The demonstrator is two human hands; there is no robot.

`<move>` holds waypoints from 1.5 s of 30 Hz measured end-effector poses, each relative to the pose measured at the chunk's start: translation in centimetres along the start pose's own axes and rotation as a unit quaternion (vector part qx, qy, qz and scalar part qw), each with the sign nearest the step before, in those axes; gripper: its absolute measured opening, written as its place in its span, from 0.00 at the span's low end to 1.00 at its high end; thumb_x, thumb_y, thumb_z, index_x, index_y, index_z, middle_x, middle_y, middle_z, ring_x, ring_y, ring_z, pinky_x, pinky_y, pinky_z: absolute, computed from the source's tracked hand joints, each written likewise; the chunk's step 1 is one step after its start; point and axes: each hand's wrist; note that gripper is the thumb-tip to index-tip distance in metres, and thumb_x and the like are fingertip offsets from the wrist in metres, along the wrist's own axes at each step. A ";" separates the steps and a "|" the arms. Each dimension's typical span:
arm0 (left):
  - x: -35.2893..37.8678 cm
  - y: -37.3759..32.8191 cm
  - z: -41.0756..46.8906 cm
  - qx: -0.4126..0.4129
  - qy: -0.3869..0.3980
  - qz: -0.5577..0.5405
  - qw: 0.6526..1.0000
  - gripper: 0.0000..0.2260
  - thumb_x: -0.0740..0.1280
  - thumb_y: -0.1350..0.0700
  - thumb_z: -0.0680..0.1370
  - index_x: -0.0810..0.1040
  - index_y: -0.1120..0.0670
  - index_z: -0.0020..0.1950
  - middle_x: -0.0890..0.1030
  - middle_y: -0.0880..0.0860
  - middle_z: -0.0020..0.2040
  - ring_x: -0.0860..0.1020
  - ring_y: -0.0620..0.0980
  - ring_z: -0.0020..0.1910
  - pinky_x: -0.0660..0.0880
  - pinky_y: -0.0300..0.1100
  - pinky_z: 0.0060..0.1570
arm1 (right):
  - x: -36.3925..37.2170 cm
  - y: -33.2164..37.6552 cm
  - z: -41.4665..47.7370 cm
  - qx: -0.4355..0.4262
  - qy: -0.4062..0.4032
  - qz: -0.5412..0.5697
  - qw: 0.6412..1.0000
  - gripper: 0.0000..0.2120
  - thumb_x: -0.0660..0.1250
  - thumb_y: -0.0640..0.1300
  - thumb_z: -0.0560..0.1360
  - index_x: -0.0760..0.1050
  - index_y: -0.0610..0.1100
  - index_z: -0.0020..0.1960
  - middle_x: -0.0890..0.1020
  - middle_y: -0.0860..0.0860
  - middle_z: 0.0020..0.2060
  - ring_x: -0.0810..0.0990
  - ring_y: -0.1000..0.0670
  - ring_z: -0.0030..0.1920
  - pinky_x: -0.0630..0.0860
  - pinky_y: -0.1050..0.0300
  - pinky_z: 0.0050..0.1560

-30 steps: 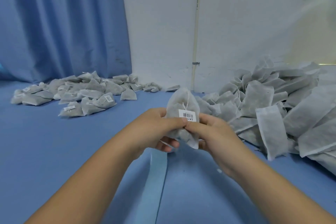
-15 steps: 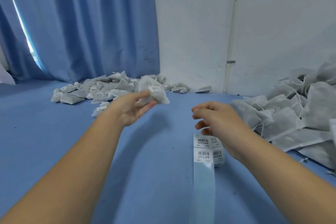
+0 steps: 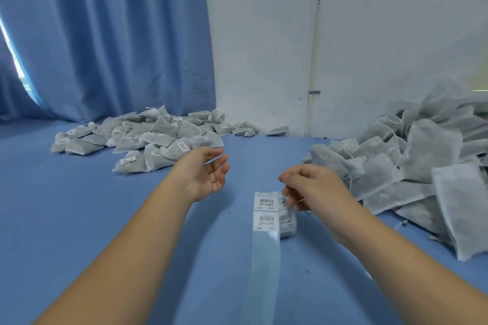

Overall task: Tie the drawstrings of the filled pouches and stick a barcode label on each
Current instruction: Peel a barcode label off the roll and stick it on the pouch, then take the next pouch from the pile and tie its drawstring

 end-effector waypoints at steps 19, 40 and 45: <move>21.0 16.6 -9.2 0.039 0.120 0.182 0.975 0.06 0.67 0.59 0.77 0.77 0.54 0.40 0.78 0.48 0.30 0.72 0.43 0.23 0.65 0.34 0.25 | -17.6 -8.2 -9.9 0.065 -0.255 0.064 0.963 0.10 0.65 0.42 0.76 0.81 0.43 0.38 0.78 0.50 0.27 0.72 0.53 0.25 0.69 0.60 0.28; 20.5 21.7 -7.0 0.202 0.100 0.289 0.930 0.12 0.61 0.62 0.78 0.79 0.48 0.42 0.76 0.49 0.33 0.69 0.40 0.26 0.65 0.27 0.25 | -19.8 -7.9 -3.9 0.095 -0.321 -0.426 0.841 0.19 0.65 0.50 0.73 0.66 0.44 0.60 0.75 0.47 0.54 0.75 0.44 0.44 0.70 0.53 0.37; 21.3 20.7 -8.1 0.256 0.092 0.191 0.943 0.03 0.66 0.54 0.79 0.78 0.46 0.48 0.79 0.44 0.37 0.76 0.39 0.32 0.70 0.26 0.32 | -20.1 -7.3 -7.2 -0.042 -0.314 -0.374 0.872 0.15 0.68 0.52 0.70 0.66 0.55 0.52 0.76 0.55 0.48 0.74 0.52 0.42 0.70 0.54 0.35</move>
Point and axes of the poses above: each hand's wrist, its own z-axis towards the middle knuckle, its own x-axis out of the palm, y = z × x
